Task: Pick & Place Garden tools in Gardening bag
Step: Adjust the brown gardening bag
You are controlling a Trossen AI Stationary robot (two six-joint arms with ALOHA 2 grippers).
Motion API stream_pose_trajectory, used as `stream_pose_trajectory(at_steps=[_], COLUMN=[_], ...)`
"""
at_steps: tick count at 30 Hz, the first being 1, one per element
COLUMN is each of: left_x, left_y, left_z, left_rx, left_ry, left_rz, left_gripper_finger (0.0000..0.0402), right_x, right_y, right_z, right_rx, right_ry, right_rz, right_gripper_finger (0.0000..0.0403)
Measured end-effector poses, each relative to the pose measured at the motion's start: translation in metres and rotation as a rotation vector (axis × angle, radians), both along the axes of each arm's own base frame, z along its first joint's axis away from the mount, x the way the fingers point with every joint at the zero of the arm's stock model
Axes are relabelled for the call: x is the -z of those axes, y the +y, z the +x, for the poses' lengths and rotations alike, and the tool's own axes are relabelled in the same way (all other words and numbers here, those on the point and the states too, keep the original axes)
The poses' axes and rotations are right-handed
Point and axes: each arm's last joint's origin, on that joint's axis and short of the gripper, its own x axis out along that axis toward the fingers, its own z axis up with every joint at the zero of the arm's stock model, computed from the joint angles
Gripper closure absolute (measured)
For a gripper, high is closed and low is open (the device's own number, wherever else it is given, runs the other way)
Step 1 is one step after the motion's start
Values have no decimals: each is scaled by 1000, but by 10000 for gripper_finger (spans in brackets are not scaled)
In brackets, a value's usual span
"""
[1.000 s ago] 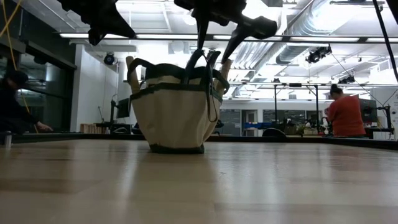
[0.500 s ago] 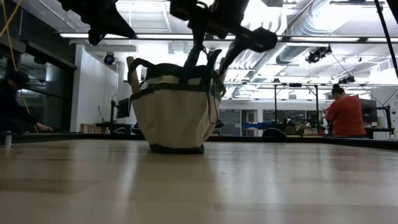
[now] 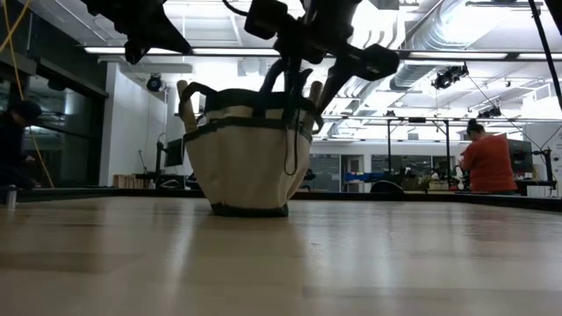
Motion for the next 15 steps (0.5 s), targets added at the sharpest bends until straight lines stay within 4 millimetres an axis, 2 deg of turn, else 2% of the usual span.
stream_pose_trajectory(at_steps=[12, 15], left_x=[0, 0], left_y=[0, 0], left_z=[0, 0], left_rx=[4, 6], left_ry=[-5, -6], left_rz=[-21, -23], left_gripper_finger=[402, 402], right_x=[1, -1], right_y=[-2, -4], right_z=[-1, -4], right_rx=[-138, -186], right_ry=[29, 44], right_rz=[-11, -9], right_gripper_finger=[386, 395])
